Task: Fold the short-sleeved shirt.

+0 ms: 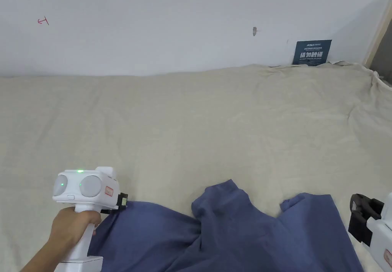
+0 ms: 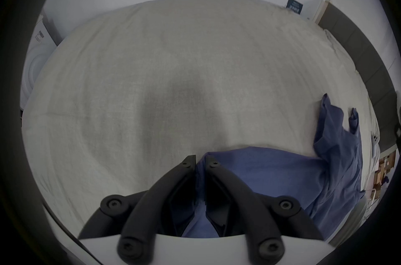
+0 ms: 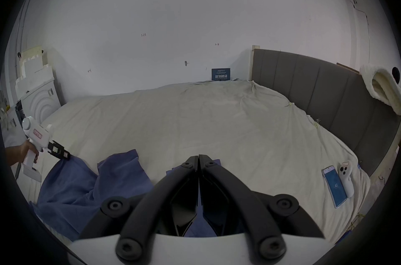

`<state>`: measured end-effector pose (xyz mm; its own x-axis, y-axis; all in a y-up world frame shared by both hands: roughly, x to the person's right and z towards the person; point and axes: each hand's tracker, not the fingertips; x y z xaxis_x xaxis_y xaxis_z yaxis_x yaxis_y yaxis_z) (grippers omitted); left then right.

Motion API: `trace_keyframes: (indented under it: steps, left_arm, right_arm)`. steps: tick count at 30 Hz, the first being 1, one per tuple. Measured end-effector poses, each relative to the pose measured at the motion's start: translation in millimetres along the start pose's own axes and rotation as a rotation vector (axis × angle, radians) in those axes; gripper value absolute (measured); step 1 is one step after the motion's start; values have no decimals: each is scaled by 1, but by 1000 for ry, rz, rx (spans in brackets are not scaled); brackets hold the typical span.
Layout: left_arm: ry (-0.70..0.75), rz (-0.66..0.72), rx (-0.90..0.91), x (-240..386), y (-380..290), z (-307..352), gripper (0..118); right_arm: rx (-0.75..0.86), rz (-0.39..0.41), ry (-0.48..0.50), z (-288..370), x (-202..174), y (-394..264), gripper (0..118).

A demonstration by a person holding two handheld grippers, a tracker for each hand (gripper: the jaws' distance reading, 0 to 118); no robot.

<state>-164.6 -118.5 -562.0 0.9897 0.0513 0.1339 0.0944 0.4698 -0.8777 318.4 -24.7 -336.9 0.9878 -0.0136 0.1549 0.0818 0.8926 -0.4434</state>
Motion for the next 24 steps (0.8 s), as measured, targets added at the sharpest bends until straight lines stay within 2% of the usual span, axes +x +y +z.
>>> trace_keyframes:
  steps: [3, 6, 7, 9, 11, 14, 18, 22, 23, 24]
  left_arm:
    - [-14, -6, 27, -3, -4, 14, 5]
    - [-32, -1, 64, -5, -7, 28, 5]
    - [-42, 8, 71, -6, -7, 32, 5]
    - [-50, 14, 79, -6, -8, 37, 5]
    - [-55, 8, 87, -5, -9, 42, 5]
    - [-61, 4, 96, -4, -10, 46, 5]
    - [-63, -9, 101, -3, -10, 48, 5]
    - [-64, -5, 101, -4, -11, 49, 5]
    - [-65, -1, 101, -5, -11, 48, 5]
    - [-66, 1, 100, -6, -12, 47, 5]
  right_arm:
    - [-34, 12, 7, -21, 2, 7, 1]
    - [-98, -17, 18, -51, 8, 14, 5]
    - [-103, -56, 19, -61, 10, 15, 14]
    - [-151, -107, 20, -87, 20, 18, 61]
    - [-228, -138, 22, -114, 27, 19, 95]
    - [-312, -174, 9, -152, 36, 13, 96]
    - [-414, -110, -47, -183, 31, 0, 96]
    - [-502, -104, -88, -201, 26, -17, 93]
    - [-512, -91, -83, -204, 25, -20, 82]
    - [-518, -81, -77, -206, 24, -23, 65]
